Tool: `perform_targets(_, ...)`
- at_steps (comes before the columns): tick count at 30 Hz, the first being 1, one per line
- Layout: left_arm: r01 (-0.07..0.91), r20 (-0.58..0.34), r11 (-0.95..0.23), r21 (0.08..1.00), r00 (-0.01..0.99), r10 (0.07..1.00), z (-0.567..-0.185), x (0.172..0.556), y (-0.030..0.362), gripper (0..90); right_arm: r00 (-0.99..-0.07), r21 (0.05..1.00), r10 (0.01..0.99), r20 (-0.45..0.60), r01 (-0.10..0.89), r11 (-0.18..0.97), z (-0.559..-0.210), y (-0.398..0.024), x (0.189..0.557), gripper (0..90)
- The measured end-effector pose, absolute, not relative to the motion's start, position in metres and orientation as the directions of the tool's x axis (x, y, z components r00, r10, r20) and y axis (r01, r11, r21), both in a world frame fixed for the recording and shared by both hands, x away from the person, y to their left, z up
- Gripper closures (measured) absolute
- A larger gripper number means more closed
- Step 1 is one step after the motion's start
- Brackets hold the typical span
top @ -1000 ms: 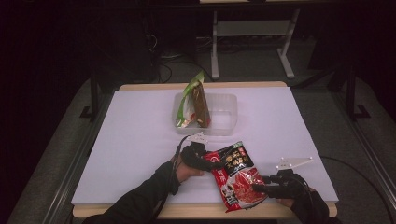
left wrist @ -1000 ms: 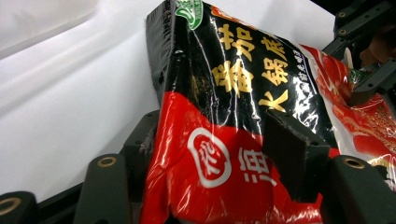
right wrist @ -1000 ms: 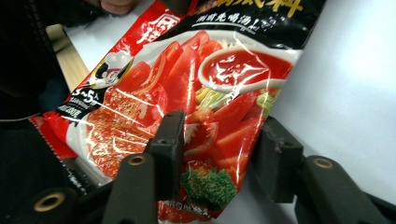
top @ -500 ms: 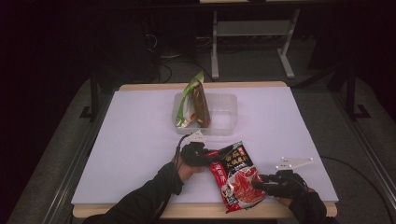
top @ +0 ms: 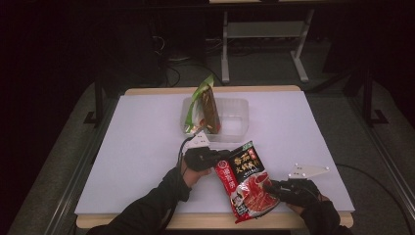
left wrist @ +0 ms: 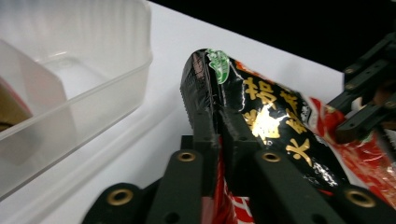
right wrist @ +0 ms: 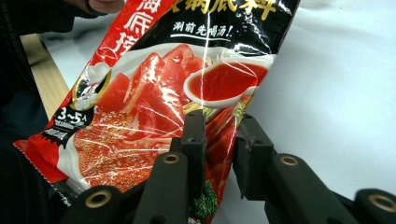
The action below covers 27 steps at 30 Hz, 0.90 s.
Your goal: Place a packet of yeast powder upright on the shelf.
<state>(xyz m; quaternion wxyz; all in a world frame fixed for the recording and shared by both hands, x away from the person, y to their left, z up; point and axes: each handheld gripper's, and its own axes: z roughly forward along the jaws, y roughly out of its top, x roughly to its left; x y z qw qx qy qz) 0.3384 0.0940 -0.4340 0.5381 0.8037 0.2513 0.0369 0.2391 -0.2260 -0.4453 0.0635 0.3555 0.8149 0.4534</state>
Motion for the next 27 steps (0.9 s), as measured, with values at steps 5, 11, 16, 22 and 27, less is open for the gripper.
perform_targets(5, 0.385, -0.232, -0.304, 0.872, 0.87, 0.435, -0.44, 0.342, 0.096, 68.8, -0.741, 0.791, 0.64, 0.205, 0.51, 0.337, -0.446, -0.225, 0.238, 79.8)
perform_targets(11, 0.423, -0.25, -0.362, 0.83, 0.864, 0.437, -0.441, 0.337, 0.108, 30.9, -0.738, 0.786, 0.646, 0.194, 0.511, 0.348, -0.449, -0.225, 0.238, 80.6)
perform_targets(16, 0.476, -0.28, -0.355, 0.805, 0.832, 0.479, -0.444, 0.337, 0.119, 21.4, -0.751, 0.796, 0.64, 0.166, 0.485, 0.362, -0.449, -0.224, 0.237, 80.8)
perform_targets(22, 0.539, -0.336, -0.366, 0.758, 0.805, 0.49, -0.45, 0.34, 0.124, 15.5, -0.762, 0.808, 0.631, 0.145, 0.459, 0.369, -0.448, -0.224, 0.236, 81.2)
perform_targets(27, 0.559, -0.39, -0.382, 0.736, 0.811, 0.436, -0.457, 0.338, 0.115, 14.6, -0.766, 0.816, 0.625, 0.15, 0.453, 0.36, -0.45, -0.225, 0.236, 81.2)
